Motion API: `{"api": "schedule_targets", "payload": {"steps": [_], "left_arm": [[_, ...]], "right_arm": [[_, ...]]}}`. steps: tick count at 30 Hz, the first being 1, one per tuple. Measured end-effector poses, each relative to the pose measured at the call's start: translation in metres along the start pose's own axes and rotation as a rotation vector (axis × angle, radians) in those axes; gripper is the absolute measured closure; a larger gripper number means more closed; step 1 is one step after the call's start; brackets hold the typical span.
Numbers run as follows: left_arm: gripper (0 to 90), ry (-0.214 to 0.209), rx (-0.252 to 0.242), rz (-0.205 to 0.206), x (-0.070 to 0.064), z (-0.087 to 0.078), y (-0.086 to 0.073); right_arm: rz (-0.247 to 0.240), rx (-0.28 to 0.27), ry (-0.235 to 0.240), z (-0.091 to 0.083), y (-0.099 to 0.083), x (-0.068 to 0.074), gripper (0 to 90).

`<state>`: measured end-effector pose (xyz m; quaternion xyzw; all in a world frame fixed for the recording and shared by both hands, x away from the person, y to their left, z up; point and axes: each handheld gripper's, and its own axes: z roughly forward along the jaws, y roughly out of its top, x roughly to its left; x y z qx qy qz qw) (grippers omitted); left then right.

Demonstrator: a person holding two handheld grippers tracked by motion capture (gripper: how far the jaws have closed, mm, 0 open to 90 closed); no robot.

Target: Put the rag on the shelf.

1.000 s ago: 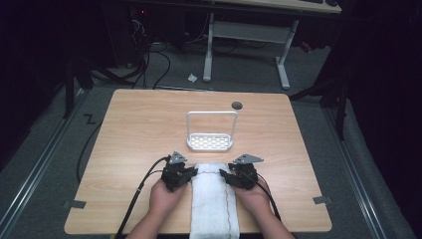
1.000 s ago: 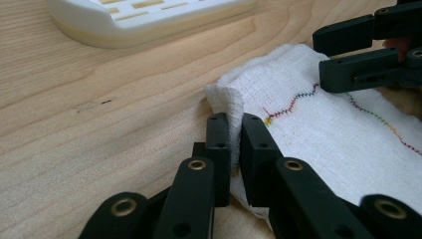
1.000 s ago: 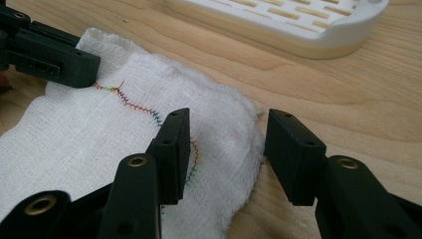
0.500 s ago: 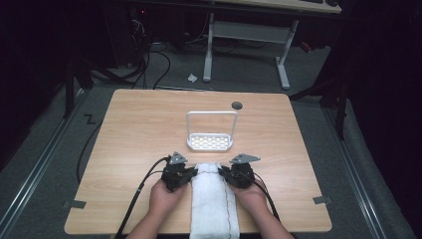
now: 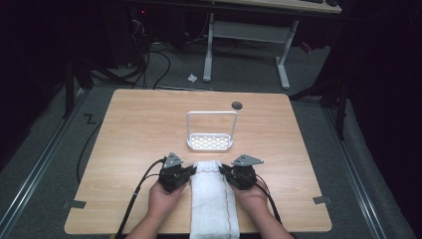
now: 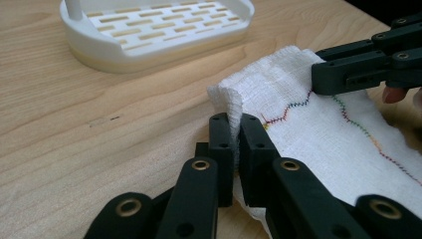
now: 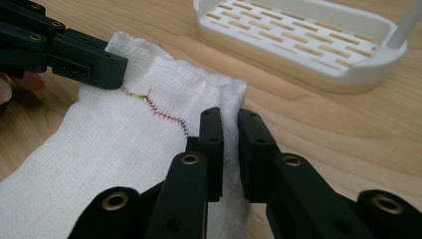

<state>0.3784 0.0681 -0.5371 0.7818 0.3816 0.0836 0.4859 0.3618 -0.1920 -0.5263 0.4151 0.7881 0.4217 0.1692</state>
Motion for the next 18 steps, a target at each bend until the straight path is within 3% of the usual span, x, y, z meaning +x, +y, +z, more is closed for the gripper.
{"api": "schedule_targets", "payload": {"steps": [7, 14, 16, 18], "left_arm": [[85.7, -0.010, -0.052, 0.038, -0.003, -0.007, -0.001], [86.0, -0.015, -0.114, 0.003, -0.001, -0.016, 0.003], [86.1, -0.021, -0.158, -0.007, -0.006, -0.025, 0.014], [86.1, -0.039, -0.172, -0.012, -0.009, -0.029, 0.020]], "right_arm": [[0.003, -0.034, 0.000, -0.005, 0.003, 0.003, 82.3], [-0.005, -0.078, 0.003, -0.014, 0.009, 0.007, 82.4], [-0.021, -0.114, -0.008, -0.021, 0.015, 0.010, 82.4], [-0.027, -0.135, -0.009, -0.026, 0.020, 0.010, 82.4]]}}
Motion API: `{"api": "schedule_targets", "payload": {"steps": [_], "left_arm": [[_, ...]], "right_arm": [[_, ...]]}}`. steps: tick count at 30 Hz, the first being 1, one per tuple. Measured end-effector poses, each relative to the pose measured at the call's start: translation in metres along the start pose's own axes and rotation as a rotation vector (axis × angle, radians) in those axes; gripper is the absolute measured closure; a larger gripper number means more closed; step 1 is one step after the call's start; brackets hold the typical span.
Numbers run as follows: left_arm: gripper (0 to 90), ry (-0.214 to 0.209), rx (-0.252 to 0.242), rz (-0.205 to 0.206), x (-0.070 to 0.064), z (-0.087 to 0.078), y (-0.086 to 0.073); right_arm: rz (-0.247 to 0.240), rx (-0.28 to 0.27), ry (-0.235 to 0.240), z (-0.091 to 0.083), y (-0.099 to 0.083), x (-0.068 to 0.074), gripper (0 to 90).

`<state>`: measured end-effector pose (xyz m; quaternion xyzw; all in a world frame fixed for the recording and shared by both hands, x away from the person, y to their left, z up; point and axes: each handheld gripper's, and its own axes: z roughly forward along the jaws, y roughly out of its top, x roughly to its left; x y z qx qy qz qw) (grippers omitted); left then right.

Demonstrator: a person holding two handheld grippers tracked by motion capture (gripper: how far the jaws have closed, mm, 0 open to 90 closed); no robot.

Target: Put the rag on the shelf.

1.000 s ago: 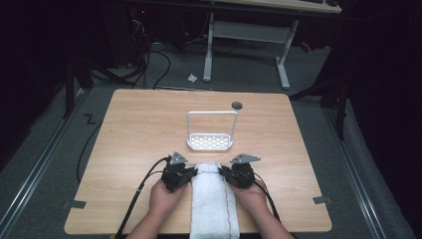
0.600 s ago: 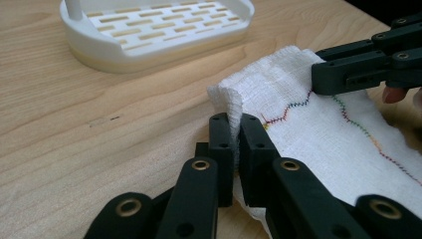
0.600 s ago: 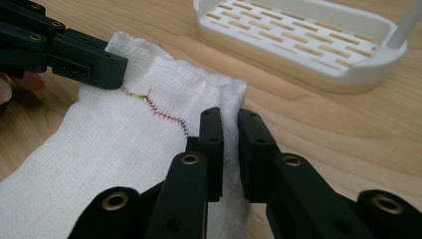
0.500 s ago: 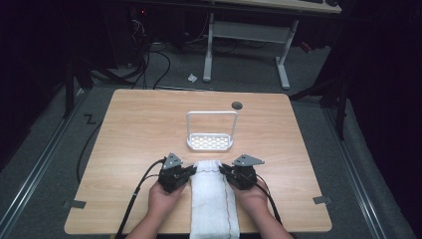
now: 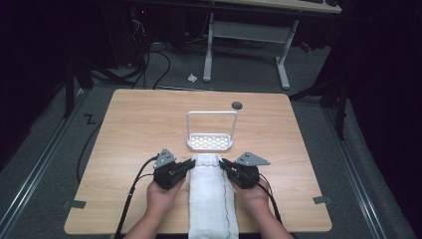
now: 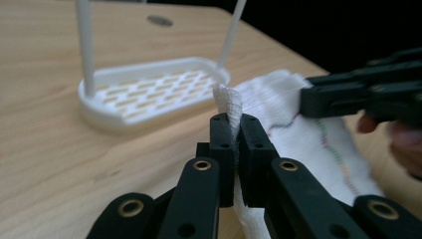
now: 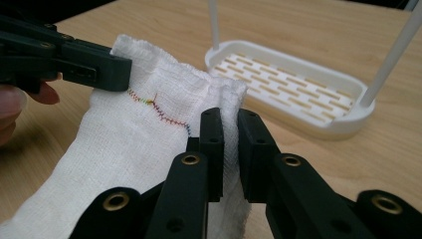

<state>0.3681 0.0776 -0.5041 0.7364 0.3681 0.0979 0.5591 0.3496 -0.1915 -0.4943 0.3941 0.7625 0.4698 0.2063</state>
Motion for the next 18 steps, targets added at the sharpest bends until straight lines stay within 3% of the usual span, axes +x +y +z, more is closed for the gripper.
{"api": "schedule_targets", "payload": {"steps": [2, 6, 9, 13, 16, 18], "left_arm": [[86.1, -0.002, -0.035, 0.044, -0.013, -0.007, 0.017], [85.9, 0.006, -0.046, 0.058, -0.020, -0.009, 0.032], [86.0, 0.021, -0.069, 0.105, -0.026, -0.012, 0.048], [86.2, 0.028, -0.094, 0.135, -0.030, -0.015, 0.059], [86.3, 0.017, -0.103, 0.125, -0.029, -0.018, 0.069], [86.3, 0.020, -0.119, 0.140, -0.029, -0.022, 0.080]], "right_arm": [[-0.009, -0.020, -0.016, -0.006, 0.005, 0.000, 82.4], [0.001, -0.053, -0.028, -0.015, 0.012, -0.003, 82.4], [-0.002, -0.093, -0.040, -0.025, 0.024, -0.006, 82.5], [-0.012, -0.131, -0.046, -0.033, 0.039, -0.006, 82.5], [-0.020, -0.146, -0.049, -0.036, 0.047, -0.006, 82.5], [-0.028, -0.175, -0.055, -0.040, 0.060, -0.007, 82.5]]}}
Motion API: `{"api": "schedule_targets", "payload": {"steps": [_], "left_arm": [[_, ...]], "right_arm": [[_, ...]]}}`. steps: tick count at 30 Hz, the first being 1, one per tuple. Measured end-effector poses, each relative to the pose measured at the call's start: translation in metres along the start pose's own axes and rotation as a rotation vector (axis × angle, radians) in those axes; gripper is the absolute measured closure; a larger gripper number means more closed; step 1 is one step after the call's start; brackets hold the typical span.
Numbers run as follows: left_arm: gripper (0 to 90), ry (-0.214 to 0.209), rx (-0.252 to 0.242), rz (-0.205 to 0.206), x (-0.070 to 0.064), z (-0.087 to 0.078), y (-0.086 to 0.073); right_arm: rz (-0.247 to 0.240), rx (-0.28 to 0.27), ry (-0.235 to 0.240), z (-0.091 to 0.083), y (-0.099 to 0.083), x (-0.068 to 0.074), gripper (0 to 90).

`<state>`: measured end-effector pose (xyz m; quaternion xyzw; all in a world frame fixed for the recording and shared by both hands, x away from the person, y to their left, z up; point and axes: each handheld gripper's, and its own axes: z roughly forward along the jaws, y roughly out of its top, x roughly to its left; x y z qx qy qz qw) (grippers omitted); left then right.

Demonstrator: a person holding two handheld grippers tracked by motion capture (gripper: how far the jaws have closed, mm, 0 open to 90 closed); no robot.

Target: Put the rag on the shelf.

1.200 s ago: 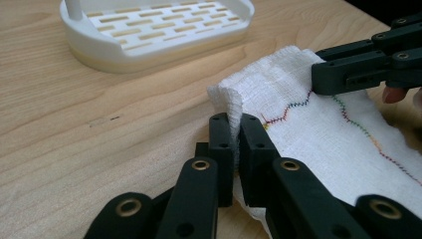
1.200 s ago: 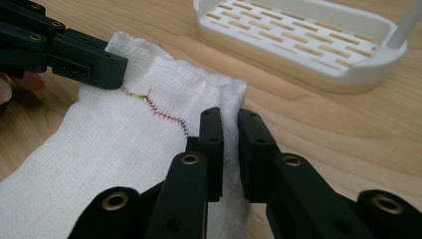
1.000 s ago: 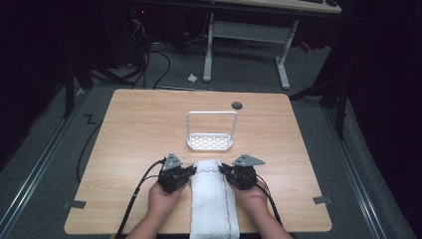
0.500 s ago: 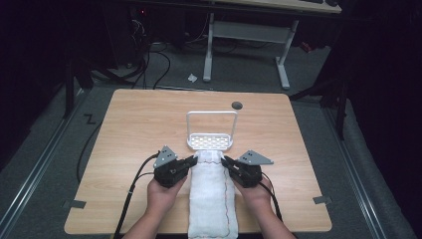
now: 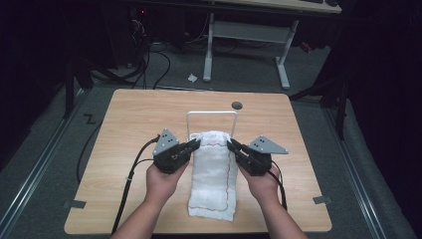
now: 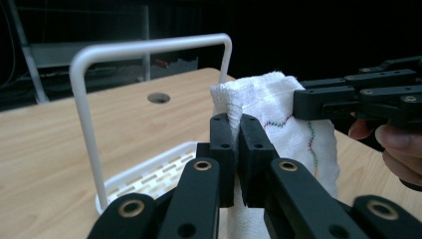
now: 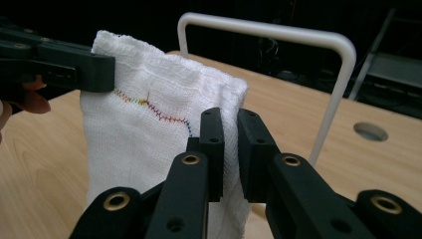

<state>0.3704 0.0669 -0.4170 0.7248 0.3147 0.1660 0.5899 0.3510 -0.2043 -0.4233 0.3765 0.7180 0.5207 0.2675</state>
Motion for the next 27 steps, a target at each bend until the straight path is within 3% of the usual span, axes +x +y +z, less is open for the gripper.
{"api": "schedule_targets", "payload": {"steps": [5, 13, 19, 27], "left_arm": [[86.4, 0.003, -0.035, 0.009, 0.001, -0.004, 0.016], [86.5, 0.029, -0.103, 0.072, -0.001, -0.013, 0.049], [86.5, 0.037, -0.127, 0.096, 0.001, -0.015, 0.069], [86.5, 0.052, -0.144, 0.139, 0.005, -0.013, 0.094]], "right_arm": [[-0.009, -0.037, -0.006, -0.002, 0.018, 0.000, 82.5], [-0.015, -0.112, -0.006, -0.009, 0.050, -0.002, 82.5], [-0.042, -0.142, -0.019, -0.011, 0.069, -0.002, 82.5], [-0.041, -0.182, -0.024, -0.015, 0.092, -0.007, 82.5]]}}
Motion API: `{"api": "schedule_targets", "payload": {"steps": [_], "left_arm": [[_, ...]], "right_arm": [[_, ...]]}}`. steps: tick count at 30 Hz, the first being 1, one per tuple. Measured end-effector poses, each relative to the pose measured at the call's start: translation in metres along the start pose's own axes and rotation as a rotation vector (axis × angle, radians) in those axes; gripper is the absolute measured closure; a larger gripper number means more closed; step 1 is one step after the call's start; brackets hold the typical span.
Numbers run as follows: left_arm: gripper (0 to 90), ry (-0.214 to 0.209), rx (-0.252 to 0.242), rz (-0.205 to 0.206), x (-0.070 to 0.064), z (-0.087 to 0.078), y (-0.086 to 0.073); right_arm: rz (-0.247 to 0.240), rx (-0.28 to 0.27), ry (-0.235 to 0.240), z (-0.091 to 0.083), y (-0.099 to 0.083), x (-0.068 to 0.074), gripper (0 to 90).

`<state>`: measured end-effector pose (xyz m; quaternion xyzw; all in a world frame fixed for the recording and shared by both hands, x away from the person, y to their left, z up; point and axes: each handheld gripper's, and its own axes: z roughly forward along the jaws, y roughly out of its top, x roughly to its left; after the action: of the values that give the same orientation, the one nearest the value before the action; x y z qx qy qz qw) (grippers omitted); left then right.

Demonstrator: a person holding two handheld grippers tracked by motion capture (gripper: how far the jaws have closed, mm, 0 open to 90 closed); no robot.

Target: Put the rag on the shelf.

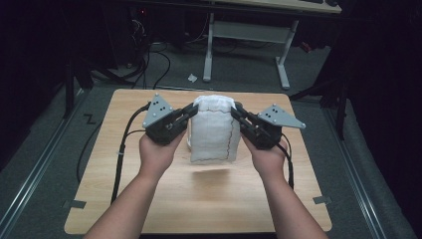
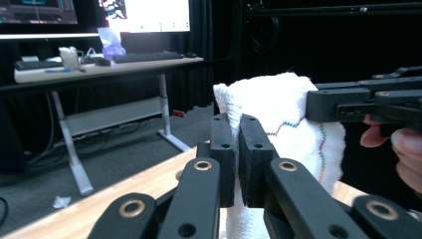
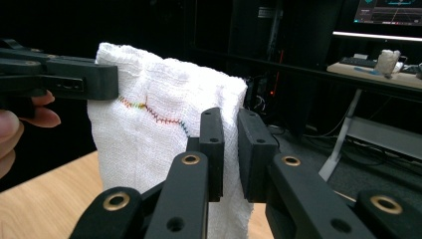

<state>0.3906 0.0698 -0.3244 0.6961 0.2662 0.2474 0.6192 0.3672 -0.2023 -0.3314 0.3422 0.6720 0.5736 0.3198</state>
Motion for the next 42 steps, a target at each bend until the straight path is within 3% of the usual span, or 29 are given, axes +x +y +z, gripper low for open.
{"api": "schedule_targets", "payload": {"steps": [4, 7, 9, 16, 18, 20, 29, 35, 42], "left_arm": [[86.4, 0.013, 0.003, 0.021, 0.011, 0.009, 0.015], [86.4, 0.020, -0.007, 0.029, 0.018, 0.013, 0.020], [86.4, 0.022, -0.003, 0.007, 0.026, 0.020, 0.026], [86.4, 0.039, -0.006, -0.005, 0.046, 0.034, 0.032], [86.4, 0.042, -0.006, -0.011, 0.049, 0.035, 0.032], [86.3, 0.033, -0.007, -0.060, 0.059, 0.041, 0.032], [86.1, 0.042, 0.018, -0.069, 0.070, 0.062, 0.035], [86.0, 0.050, 0.048, -0.091, 0.078, 0.079, 0.028], [85.8, 0.066, 0.074, -0.104, 0.084, 0.094, 0.019]], "right_arm": [[0.062, -0.020, 0.038, 0.008, 0.015, -0.012, 82.5], [0.059, -0.027, 0.038, 0.011, 0.021, -0.014, 82.5], [0.040, -0.034, 0.021, 0.020, 0.029, -0.017, 82.5], [0.053, -0.030, 0.006, 0.043, 0.038, -0.027, 82.5], [0.054, -0.024, 0.002, 0.047, 0.038, -0.029, 82.5], [0.062, -0.015, 0.005, 0.059, 0.039, -0.036, 82.5], [0.076, 0.019, -0.016, 0.079, 0.041, -0.053, 82.4], [0.080, 0.045, -0.034, 0.089, 0.033, -0.063, 82.3], [0.123, 0.064, -0.031, 0.101, 0.025, -0.076, 82.2]]}}
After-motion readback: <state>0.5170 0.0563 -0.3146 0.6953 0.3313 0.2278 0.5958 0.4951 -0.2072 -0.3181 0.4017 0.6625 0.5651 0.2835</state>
